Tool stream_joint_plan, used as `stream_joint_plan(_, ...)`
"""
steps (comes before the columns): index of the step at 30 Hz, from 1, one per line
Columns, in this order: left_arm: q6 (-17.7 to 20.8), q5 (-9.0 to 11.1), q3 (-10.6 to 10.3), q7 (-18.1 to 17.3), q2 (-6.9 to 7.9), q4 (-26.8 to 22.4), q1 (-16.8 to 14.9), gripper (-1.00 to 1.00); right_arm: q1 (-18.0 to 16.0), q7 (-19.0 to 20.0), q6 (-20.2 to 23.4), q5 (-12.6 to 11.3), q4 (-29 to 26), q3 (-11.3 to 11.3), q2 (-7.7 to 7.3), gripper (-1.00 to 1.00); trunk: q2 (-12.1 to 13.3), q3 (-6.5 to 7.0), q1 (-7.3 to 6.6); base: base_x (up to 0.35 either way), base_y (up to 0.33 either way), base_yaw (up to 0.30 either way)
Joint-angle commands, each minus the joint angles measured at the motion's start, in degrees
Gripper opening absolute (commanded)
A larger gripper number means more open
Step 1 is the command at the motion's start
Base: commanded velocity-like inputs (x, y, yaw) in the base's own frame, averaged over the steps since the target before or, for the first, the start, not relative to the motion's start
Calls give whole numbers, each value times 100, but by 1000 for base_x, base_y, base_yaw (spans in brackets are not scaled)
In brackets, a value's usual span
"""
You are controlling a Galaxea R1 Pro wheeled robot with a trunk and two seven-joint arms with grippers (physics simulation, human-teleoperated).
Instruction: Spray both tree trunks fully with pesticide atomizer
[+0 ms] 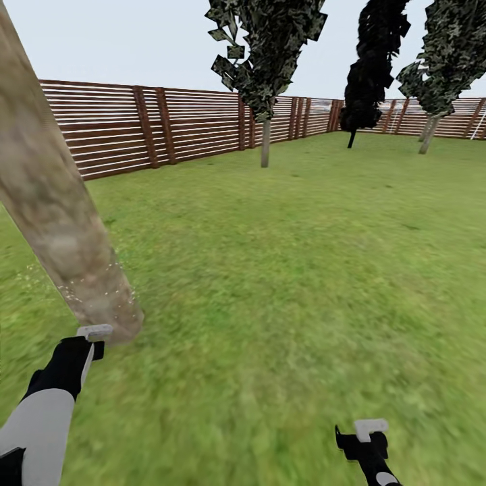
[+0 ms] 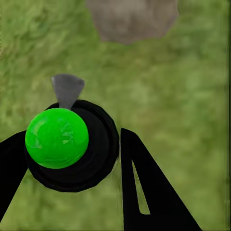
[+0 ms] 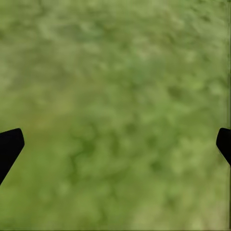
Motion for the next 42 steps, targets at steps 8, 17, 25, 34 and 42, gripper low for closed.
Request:
stream_joint_plan(8, 0, -4, -18, 1, -12, -8, 0, -100, 0, 0, 0, -2, -2, 0, -5, 100, 0, 0, 0, 83, -260, 254)
stream_joint_plan(17, 0, -13, -18, 1, -10, -6, 17, -100, 0, 0, 0, 0, 0, 0, -15, 100, 0, 0, 0, 146, -231, 65)
stream_joint_plan(25, 9, -13, -13, 1, -9, 1, 17, -100, 0, 0, 0, -9, -9, 0, -16, 100, 0, 0, 0, 247, -182, 66)
stream_joint_plan(34, 8, -13, -36, 1, -73, 0, 12, -100, 0, 0, 0, -9, -9, 0, -16, 100, 0, 0, 0, 261, -41, 271)
stream_joint_plan(42, 999, -34, -121, -440, 447, -2, -1044, -100, 0, 0, 0, -2, -5, 0, -16, 100, 0, 0, 0, 7, 0, 159)
